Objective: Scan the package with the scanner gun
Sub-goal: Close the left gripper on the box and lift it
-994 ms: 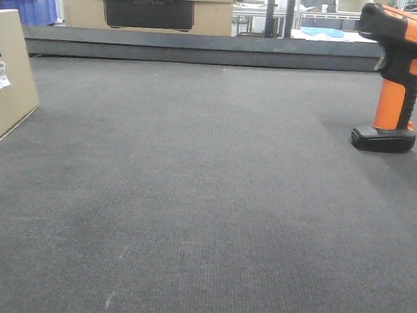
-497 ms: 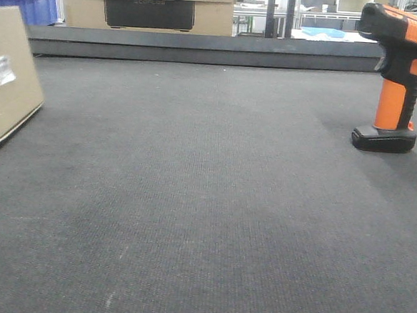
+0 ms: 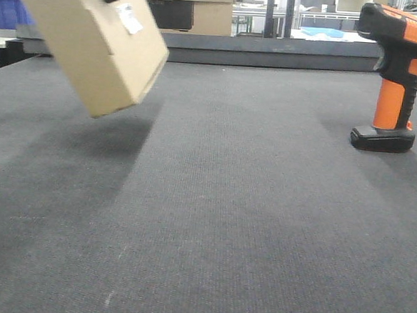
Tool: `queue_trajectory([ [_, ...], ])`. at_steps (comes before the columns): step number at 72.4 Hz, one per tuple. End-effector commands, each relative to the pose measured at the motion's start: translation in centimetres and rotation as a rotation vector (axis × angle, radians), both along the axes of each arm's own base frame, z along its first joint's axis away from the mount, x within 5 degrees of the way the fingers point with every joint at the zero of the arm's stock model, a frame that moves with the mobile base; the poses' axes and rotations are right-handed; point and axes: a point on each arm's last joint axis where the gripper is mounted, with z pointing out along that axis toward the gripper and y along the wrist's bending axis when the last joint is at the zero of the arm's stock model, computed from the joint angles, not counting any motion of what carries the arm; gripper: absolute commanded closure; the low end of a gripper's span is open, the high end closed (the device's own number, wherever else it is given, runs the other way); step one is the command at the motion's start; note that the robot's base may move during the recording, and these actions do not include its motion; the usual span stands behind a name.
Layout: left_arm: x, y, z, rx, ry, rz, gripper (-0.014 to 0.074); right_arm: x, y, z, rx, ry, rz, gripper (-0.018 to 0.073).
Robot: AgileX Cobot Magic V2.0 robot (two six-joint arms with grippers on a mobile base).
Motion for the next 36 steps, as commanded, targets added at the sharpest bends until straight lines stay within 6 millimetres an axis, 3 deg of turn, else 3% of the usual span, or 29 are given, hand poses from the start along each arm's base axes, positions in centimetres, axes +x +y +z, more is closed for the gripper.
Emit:
queue_trajectory([
  [1,0.1,-1.1,0.1,-0.049,-0.031,0.003,0.0708,0.0,0.0,0.2,-0.001,-0.018,-0.002,0.0721],
  [26,1.6,-2.7,-3.0,-0.103,0.041,0.023,0.0708,0.0,0.0,0.2,-0.001,-0.018,-0.002,0.0721],
  [36,1.8,-2.8,-3.3,-0.106,0.046,0.025,0.0708,0.0,0.0,0.2,-0.002,-0.024,-0.002,0.0721],
])
